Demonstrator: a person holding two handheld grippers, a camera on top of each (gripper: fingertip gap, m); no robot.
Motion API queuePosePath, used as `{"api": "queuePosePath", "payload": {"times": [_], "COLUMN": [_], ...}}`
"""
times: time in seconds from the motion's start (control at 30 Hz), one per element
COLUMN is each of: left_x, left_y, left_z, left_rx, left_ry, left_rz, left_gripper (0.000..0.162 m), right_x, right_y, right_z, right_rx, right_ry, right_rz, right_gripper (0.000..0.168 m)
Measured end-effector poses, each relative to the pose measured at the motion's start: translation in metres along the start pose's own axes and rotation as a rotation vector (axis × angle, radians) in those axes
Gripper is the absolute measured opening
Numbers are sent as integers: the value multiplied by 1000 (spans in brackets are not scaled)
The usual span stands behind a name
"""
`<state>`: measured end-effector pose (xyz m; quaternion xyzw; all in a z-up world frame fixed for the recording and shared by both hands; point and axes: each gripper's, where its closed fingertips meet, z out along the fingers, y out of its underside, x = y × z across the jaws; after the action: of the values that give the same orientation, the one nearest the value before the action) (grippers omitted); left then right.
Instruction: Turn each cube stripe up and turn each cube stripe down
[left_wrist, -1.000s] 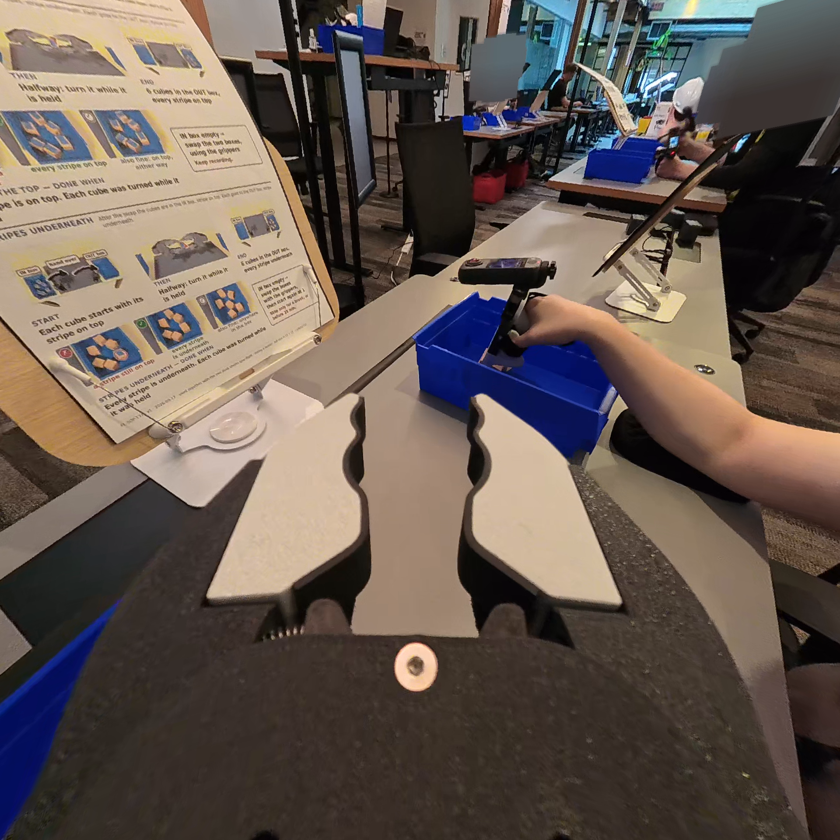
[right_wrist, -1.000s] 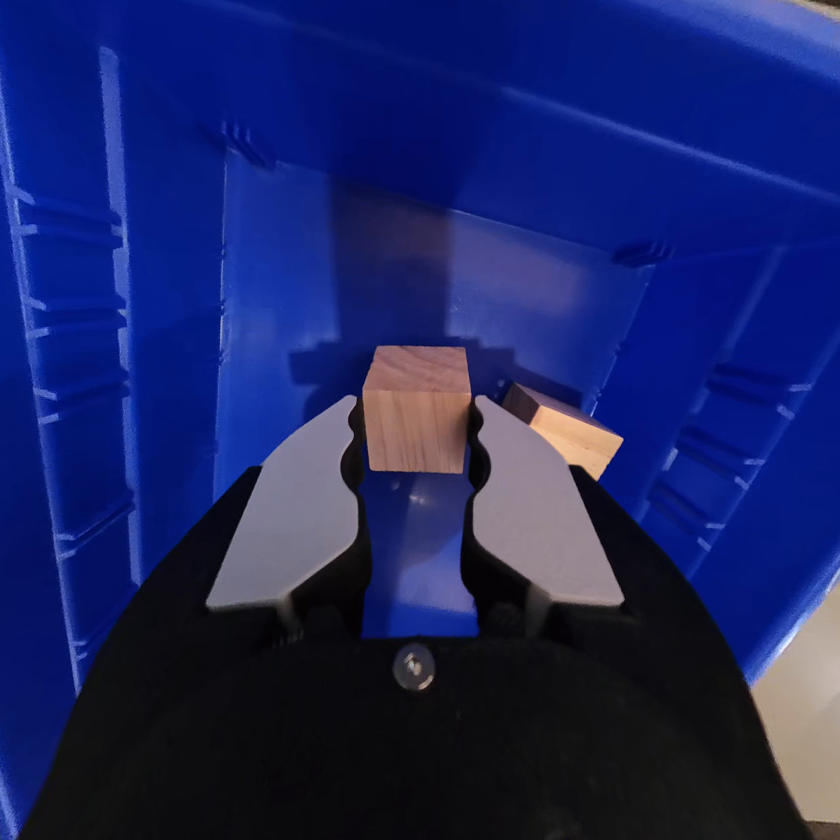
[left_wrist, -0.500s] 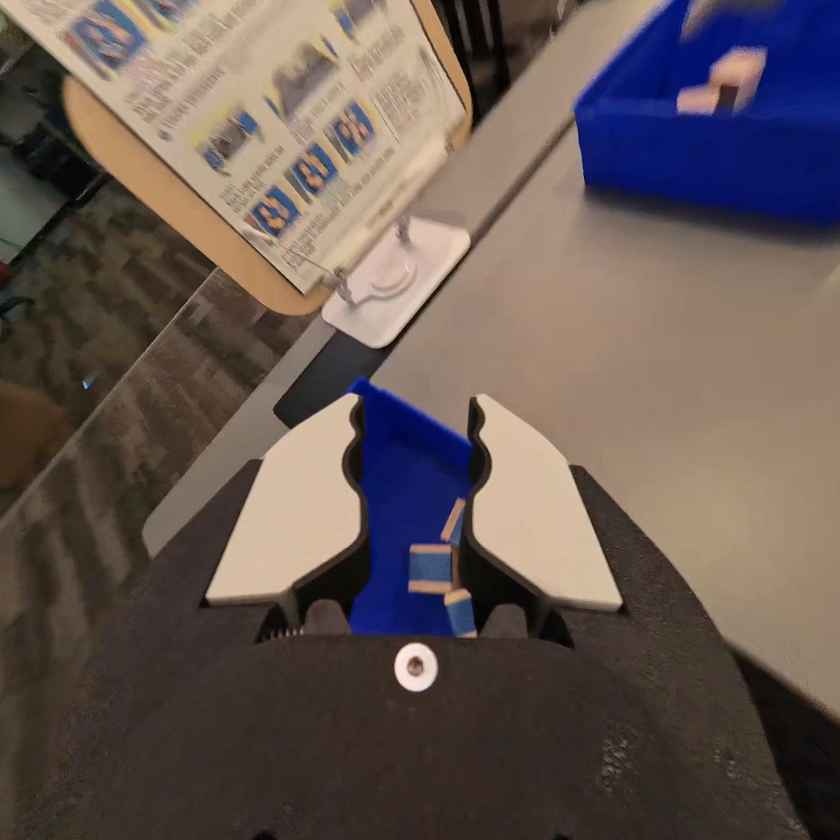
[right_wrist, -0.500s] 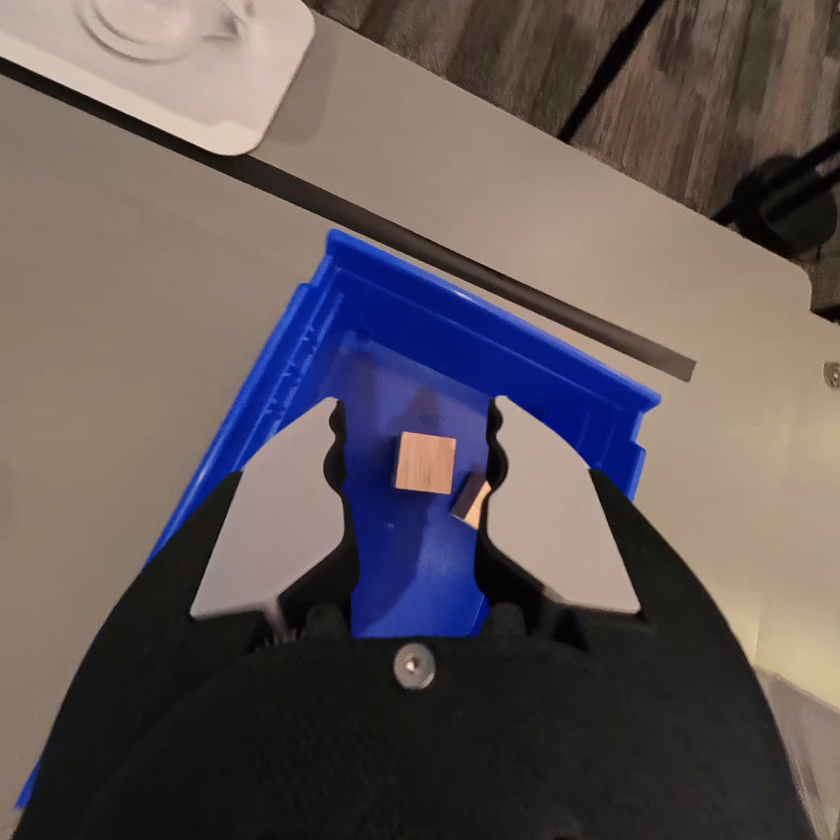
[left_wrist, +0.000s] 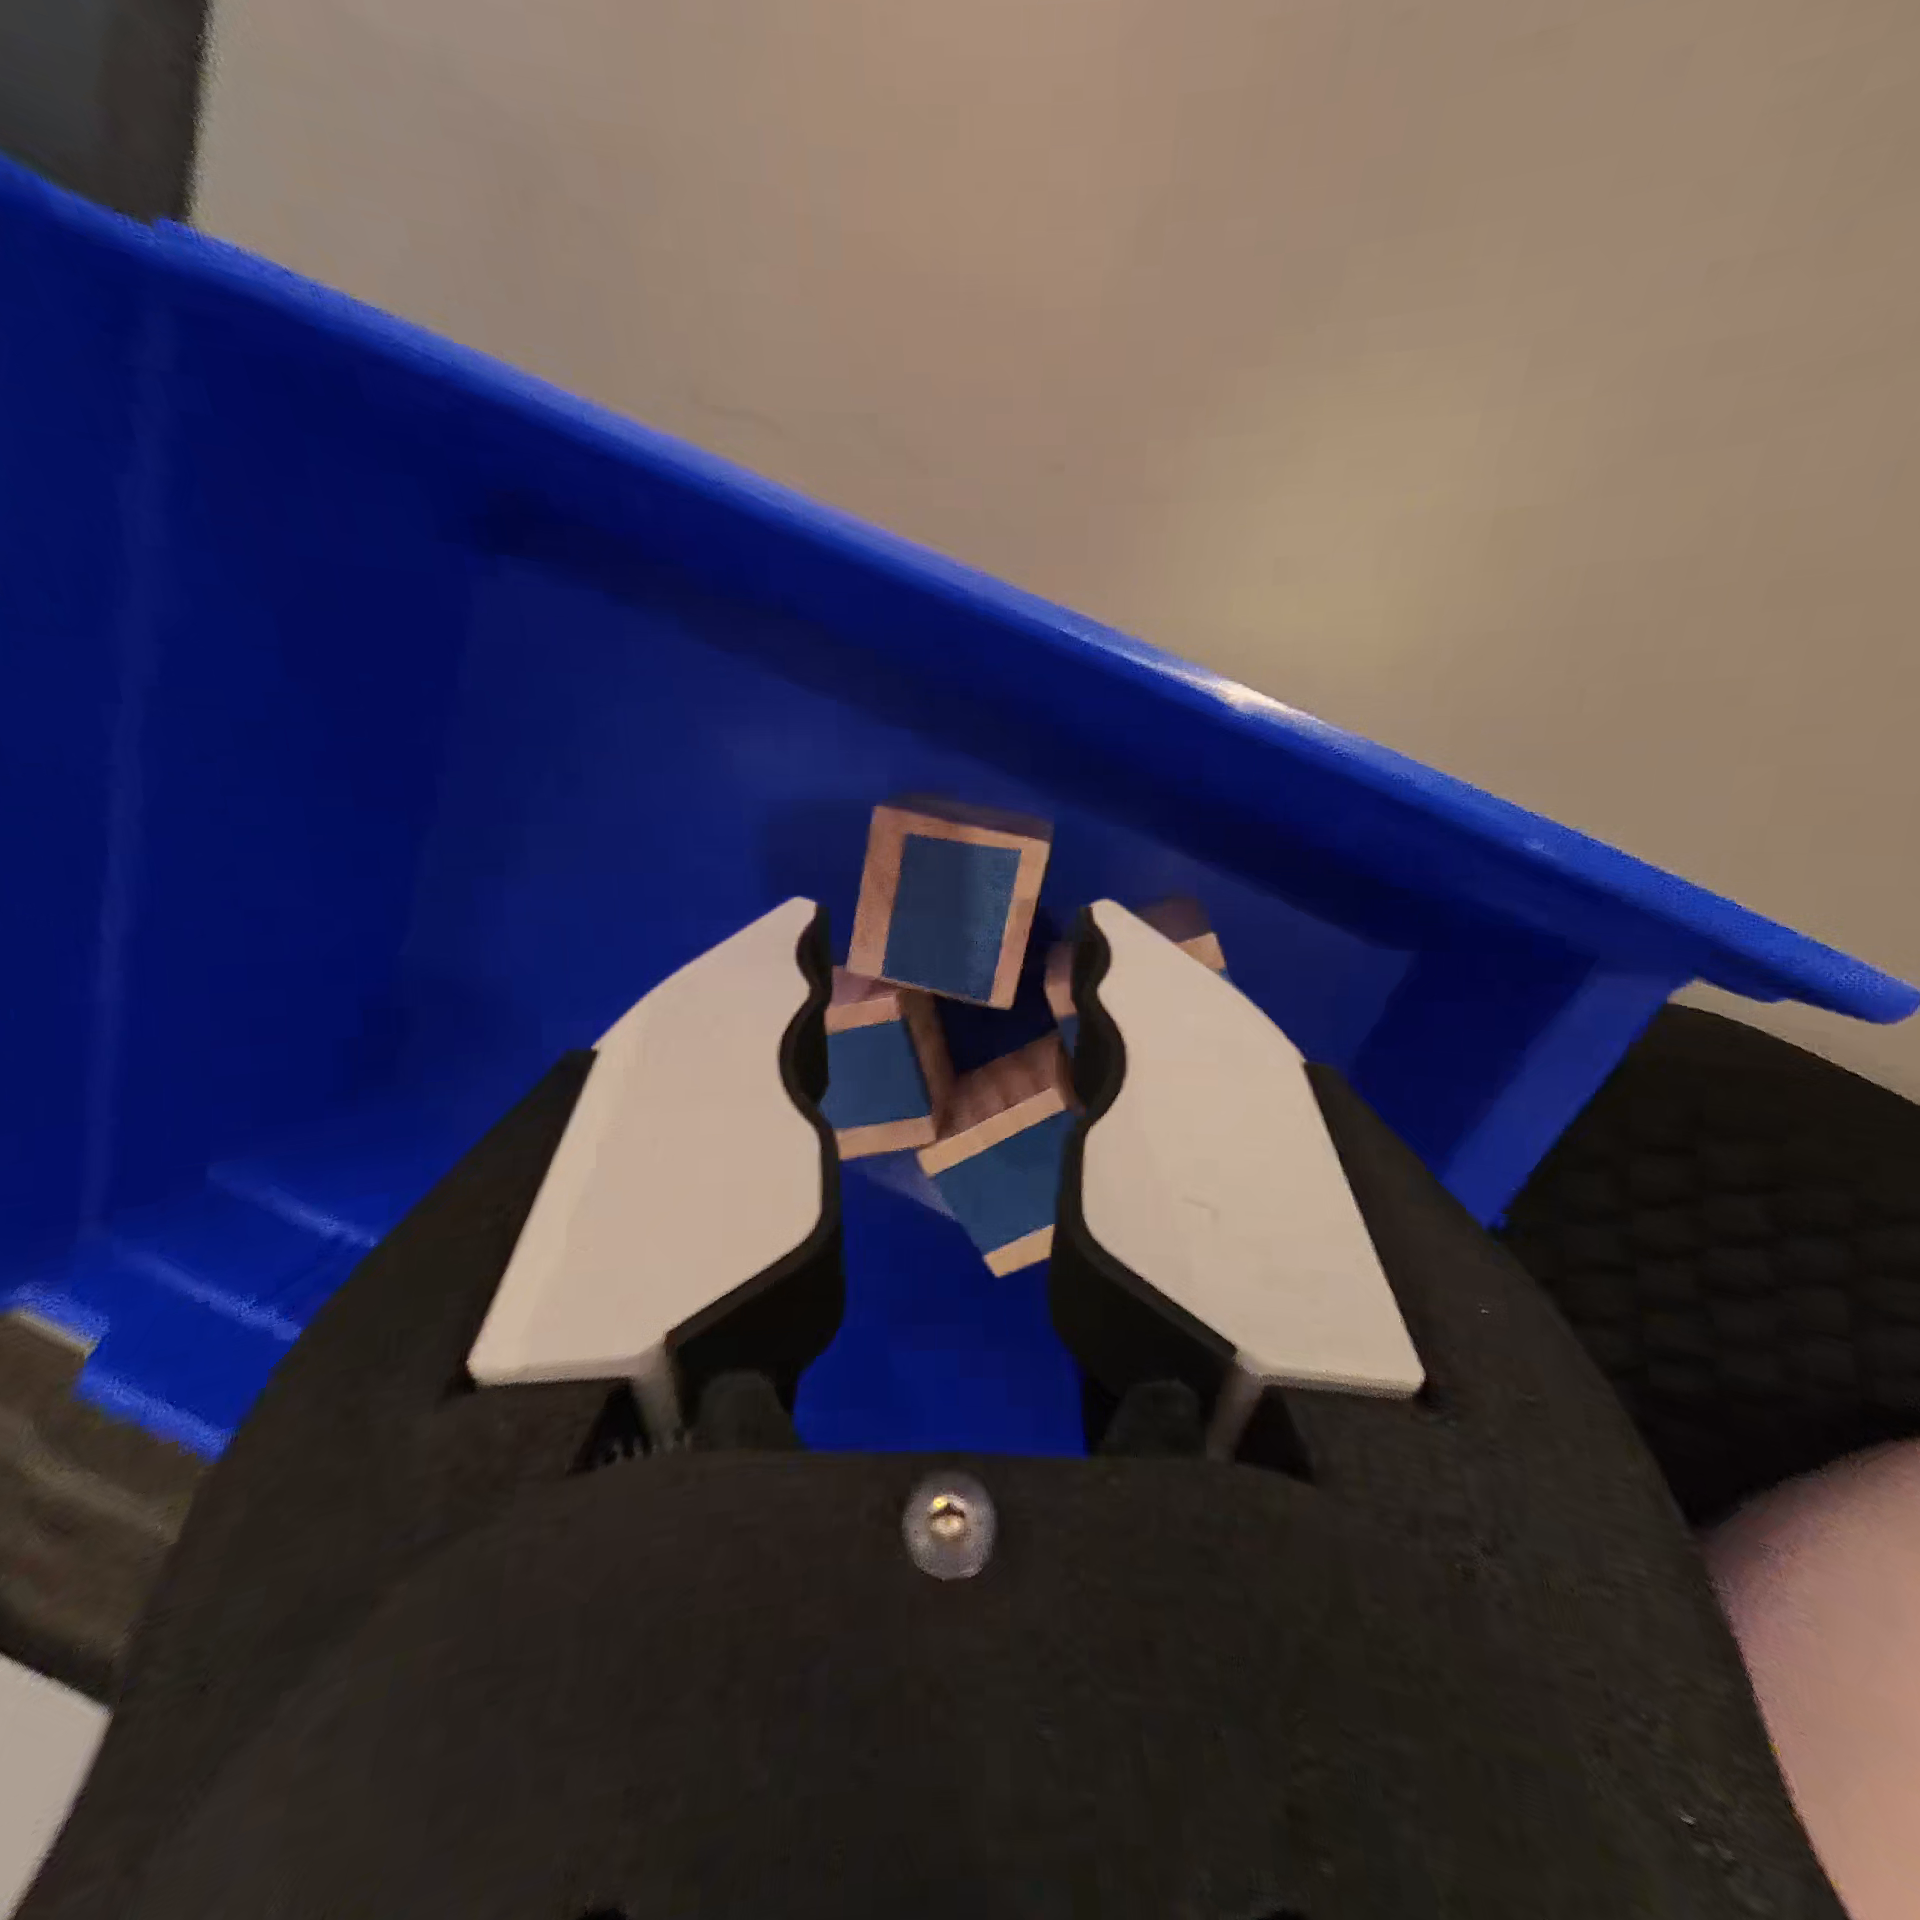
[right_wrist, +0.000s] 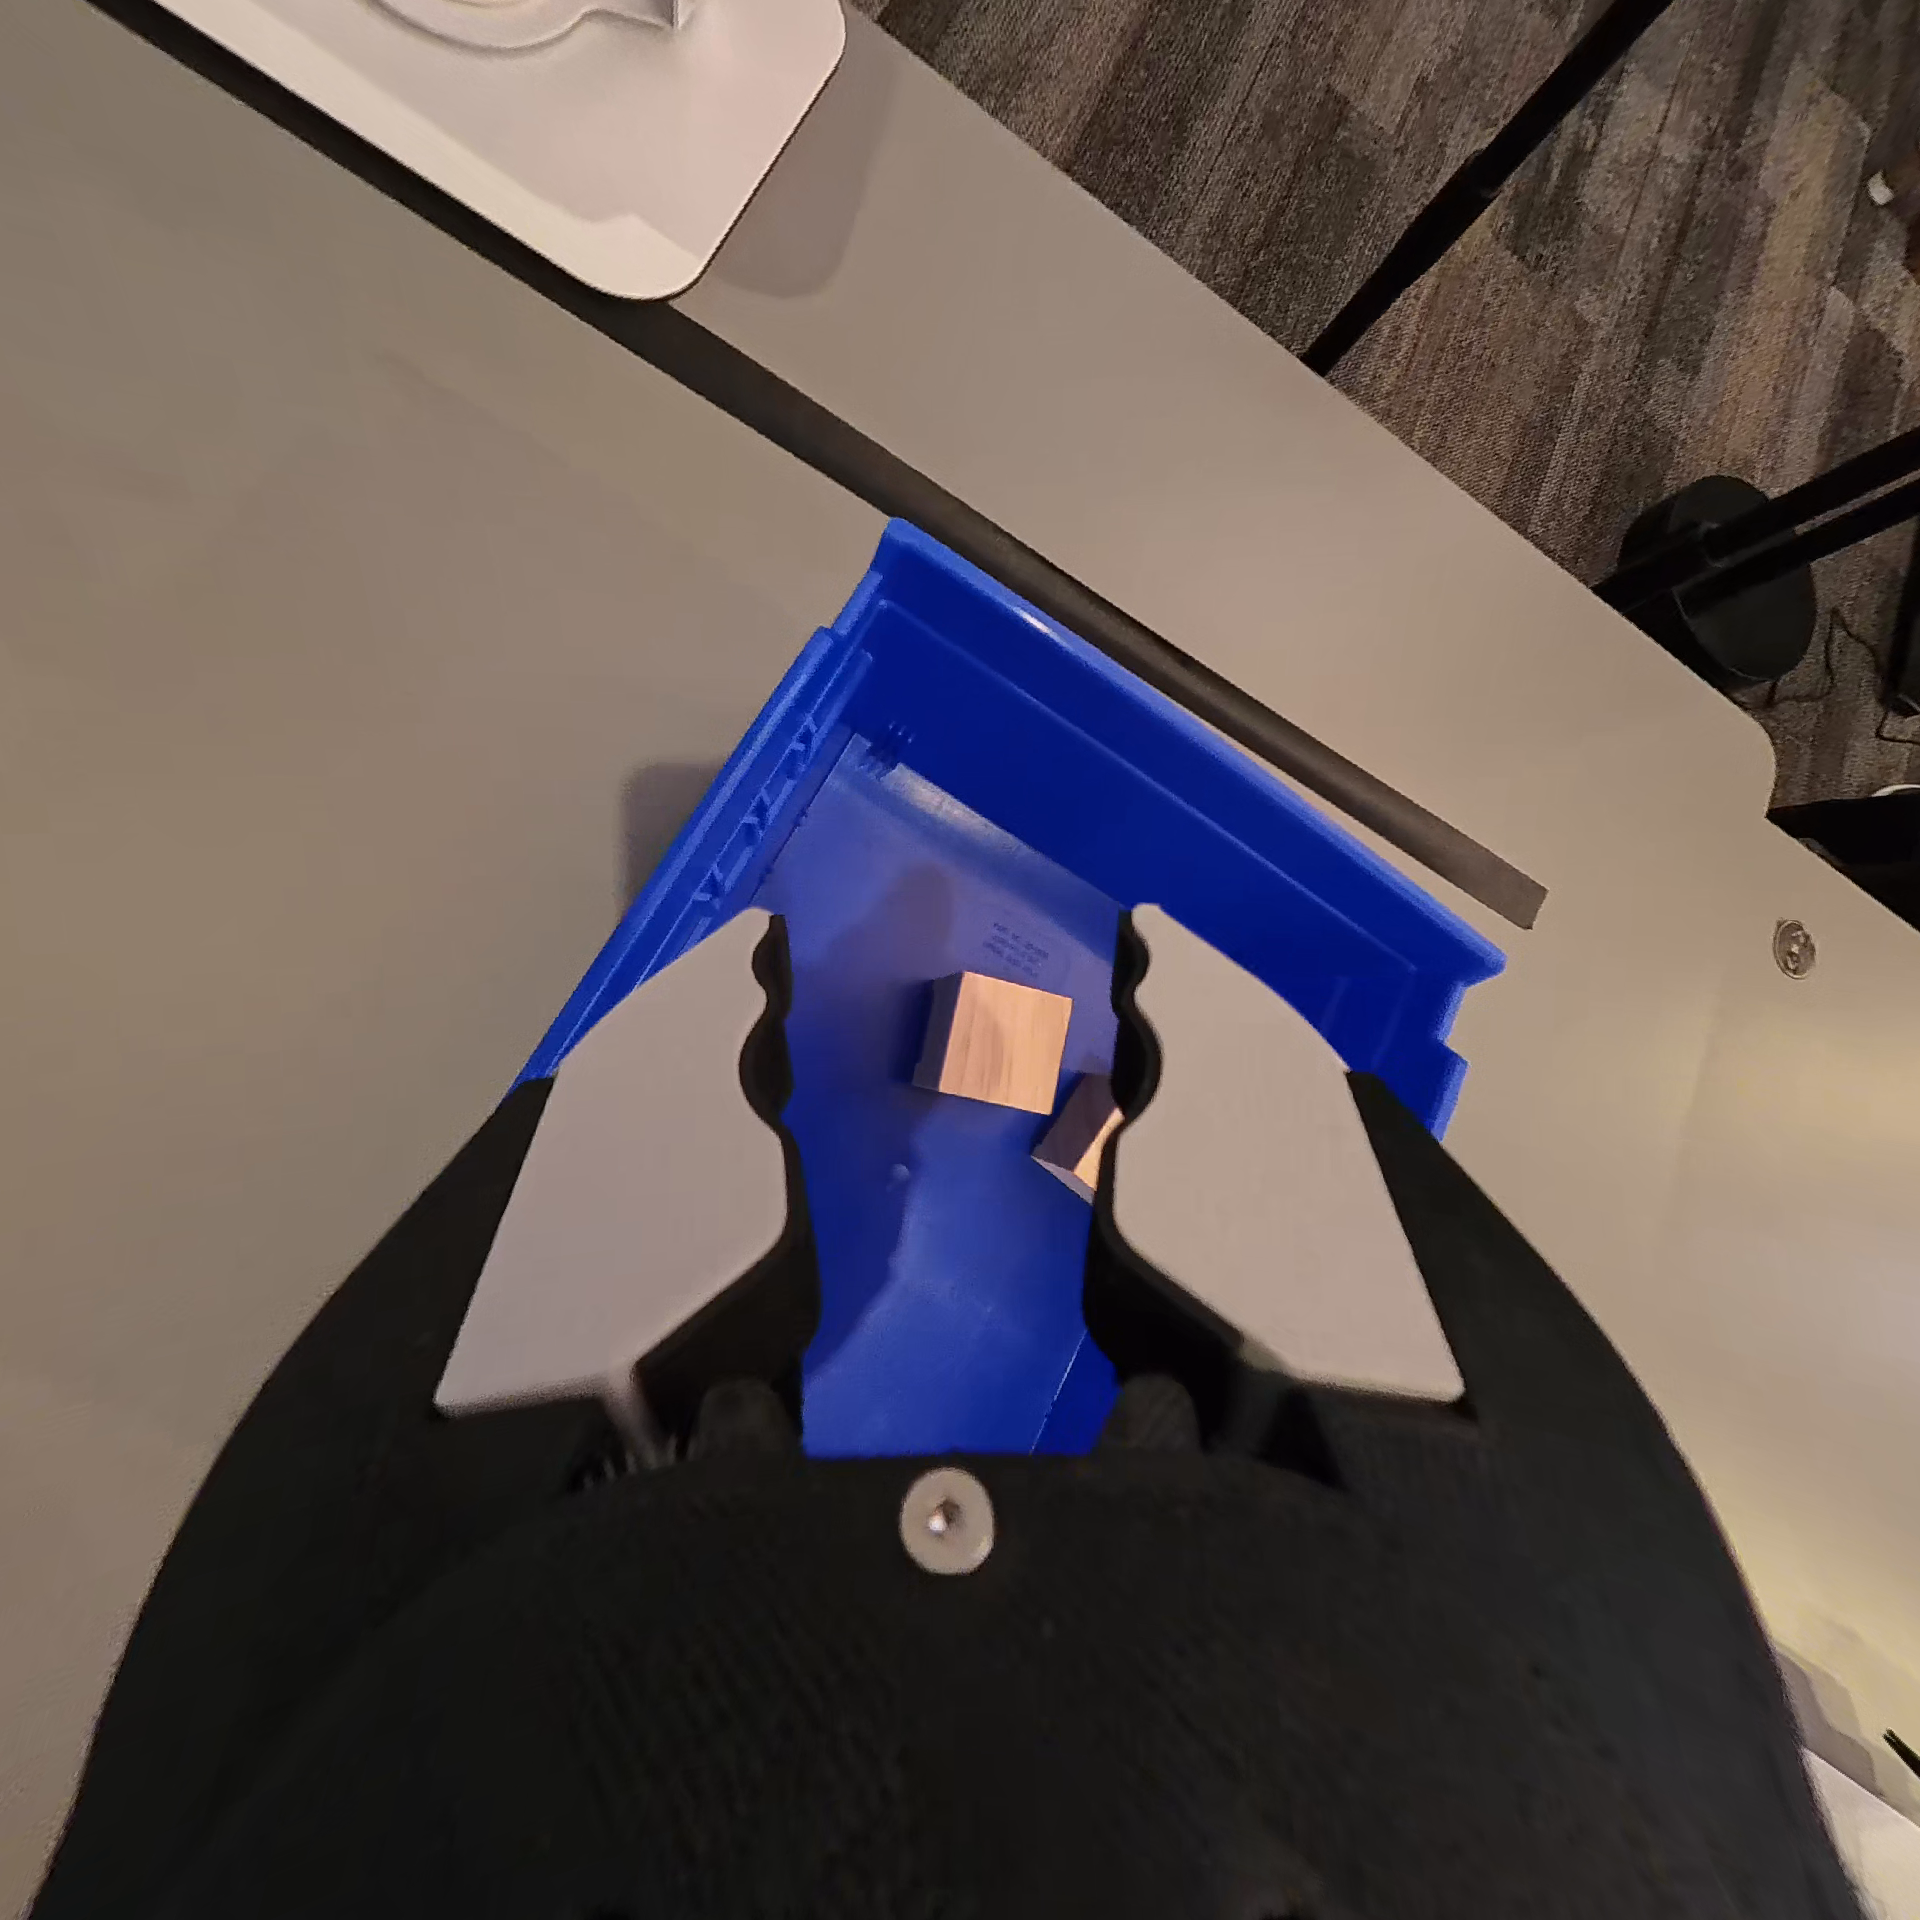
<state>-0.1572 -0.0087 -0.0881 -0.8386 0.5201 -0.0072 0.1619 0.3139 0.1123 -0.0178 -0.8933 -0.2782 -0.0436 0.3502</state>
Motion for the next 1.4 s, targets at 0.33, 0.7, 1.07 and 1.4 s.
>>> {"api": "queuePosePath", "payload": {"times": [0.33, 0.7, 1.07, 1.4], "left_x": [-6, 0, -39, 46], "left_y": [13, 23, -28, -136], "left_z": [33, 52, -48, -171], "left_rx": [-103, -184, 238, 995], "left_ry": [27, 84, -237, 351], "left_rz": [-17, 6, -57, -221], "left_gripper": [53, 47, 46, 46], "right_x": [-9, -16, -15, -222], "right_y": [9, 14, -25, -109], "right_z": [12, 18, -10, -136], "right_rx": [-75, -110, 81, 1103], "right_ry": [-6, -18, 107, 17], "right_rz": [-50, -82, -143, -736], "right_gripper": [62, 61, 60, 56]}}
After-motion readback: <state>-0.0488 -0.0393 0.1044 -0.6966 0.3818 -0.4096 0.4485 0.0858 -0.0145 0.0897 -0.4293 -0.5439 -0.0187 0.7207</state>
